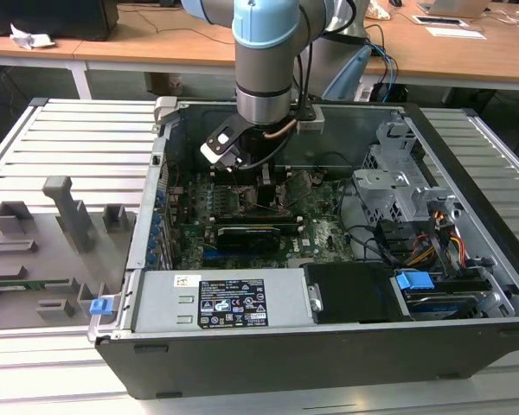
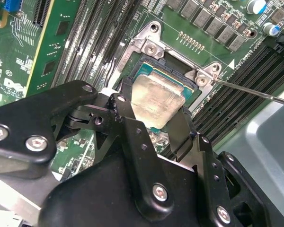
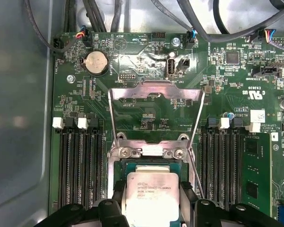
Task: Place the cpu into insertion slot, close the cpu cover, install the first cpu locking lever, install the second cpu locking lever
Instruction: 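Place the cpu into insertion slot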
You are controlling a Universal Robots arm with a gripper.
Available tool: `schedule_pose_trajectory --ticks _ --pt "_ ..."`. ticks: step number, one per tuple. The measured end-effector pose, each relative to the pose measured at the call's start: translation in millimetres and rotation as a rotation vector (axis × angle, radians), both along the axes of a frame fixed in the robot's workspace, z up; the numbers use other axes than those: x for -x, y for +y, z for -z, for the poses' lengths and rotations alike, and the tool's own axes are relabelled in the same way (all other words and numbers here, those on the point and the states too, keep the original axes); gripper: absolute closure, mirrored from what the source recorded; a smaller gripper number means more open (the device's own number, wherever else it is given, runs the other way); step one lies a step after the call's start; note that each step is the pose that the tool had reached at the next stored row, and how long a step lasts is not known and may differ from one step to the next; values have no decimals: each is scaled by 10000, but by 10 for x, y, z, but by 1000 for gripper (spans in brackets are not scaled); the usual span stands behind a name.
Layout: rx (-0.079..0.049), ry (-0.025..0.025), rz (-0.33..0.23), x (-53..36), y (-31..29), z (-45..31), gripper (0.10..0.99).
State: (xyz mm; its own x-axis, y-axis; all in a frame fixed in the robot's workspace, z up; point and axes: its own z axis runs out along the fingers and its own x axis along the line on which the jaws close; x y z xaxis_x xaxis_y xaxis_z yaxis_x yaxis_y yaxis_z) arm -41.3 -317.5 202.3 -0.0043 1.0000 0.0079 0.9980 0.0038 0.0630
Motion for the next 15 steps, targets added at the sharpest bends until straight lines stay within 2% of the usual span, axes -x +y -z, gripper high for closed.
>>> schedule_pose_trajectory --ticks 7,8,9,15 --pt "1 0 3 1 0 5 549" --pt "1 0 3 1 0 5 537" --pt "1 0 3 1 0 5 475" --pt "-55 -1 3 1 5 9 475"
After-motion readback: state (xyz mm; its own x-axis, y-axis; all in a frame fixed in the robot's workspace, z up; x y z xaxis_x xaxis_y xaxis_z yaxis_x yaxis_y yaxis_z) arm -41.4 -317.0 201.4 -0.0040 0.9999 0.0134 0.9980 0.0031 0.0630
